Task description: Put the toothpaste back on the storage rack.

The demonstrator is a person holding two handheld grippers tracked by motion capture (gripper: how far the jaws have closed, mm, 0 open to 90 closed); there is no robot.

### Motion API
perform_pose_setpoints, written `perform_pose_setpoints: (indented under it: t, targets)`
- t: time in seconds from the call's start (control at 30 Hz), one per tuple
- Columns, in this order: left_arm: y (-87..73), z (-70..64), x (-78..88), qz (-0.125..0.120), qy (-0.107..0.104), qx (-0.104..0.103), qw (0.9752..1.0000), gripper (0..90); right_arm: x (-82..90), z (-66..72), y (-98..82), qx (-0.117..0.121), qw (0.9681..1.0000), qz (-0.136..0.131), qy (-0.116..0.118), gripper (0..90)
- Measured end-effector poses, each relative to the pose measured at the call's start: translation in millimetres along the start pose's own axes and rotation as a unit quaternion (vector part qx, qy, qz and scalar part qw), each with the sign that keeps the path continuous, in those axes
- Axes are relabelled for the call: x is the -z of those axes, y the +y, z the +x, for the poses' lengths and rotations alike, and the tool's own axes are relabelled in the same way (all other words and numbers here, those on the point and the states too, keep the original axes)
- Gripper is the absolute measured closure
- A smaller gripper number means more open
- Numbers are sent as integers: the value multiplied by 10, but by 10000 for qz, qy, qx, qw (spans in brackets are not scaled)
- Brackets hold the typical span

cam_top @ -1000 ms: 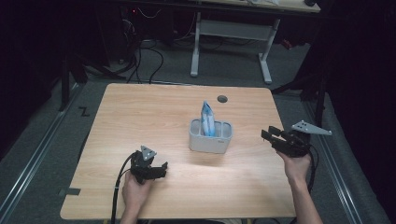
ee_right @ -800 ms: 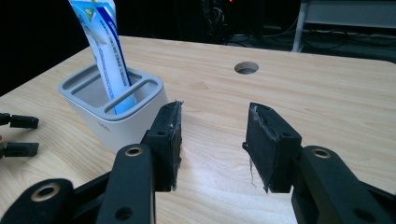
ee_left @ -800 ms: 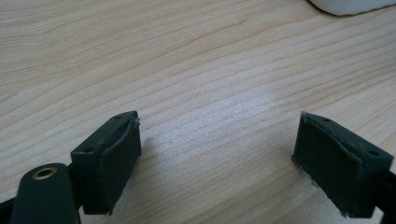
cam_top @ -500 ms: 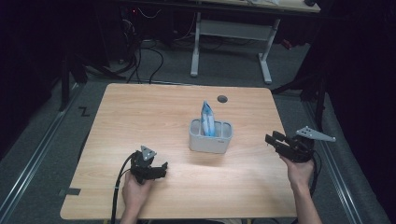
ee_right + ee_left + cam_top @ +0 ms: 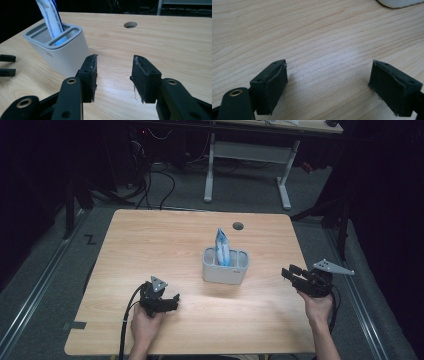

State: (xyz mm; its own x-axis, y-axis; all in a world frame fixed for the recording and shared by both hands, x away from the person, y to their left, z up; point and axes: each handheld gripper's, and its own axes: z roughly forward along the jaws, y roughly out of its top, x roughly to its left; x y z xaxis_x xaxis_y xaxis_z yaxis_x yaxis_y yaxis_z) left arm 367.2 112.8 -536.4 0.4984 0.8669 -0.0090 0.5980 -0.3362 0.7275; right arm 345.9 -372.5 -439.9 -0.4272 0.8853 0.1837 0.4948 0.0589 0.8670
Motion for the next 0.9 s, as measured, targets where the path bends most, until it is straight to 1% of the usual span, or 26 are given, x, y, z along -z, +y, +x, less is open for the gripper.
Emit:
perform_pose_setpoints:
  t: [0.13, 0.3, 0.4, 0.43, 0.5, 0.6, 0.7, 0.8, 0.9]
  targets:
    - [0, 0, 0, 0, -1, -1, 10000, 153, -16, -11, -47, -32, 10000, 10, -6, 554]
    - [0, -1, 0, 0, 1, 0, 10000, 153, -53, -6, -100, -49, 10000, 84, -20, 554]
    - [-1, -1, 0, 0, 0, 0, 10000, 153, -79, -3, -137, -15, 9999, 133, -21, 554]
    - [-1, -1, 1, 0, 1, -2, 10000, 153, -88, 2, -152, -52, 9998, 175, -21, 551]
    - [0, -1, 2, 7, -5, -2, 10000, 153, -101, 3, -168, -23, 9998, 194, -38, 551]
    - [-1, -1, 1, -1, 1, 0, 10000, 153, -116, 6, -198, -68, 9997, 216, -16, 551]
    - [-1, -2, 1, -1, 1, 1, 10000, 153, -139, 11, -236, -54, 9996, 261, -20, 551]
    - [-1, -2, 1, -1, 1, 0, 10000, 153, -153, 12, -269, -114, 9995, 279, -6, 551]
    - [-1, -1, 1, 0, 1, 0, 10000, 153, -170, 21, -278, -52, 9995, 309, -20, 550]
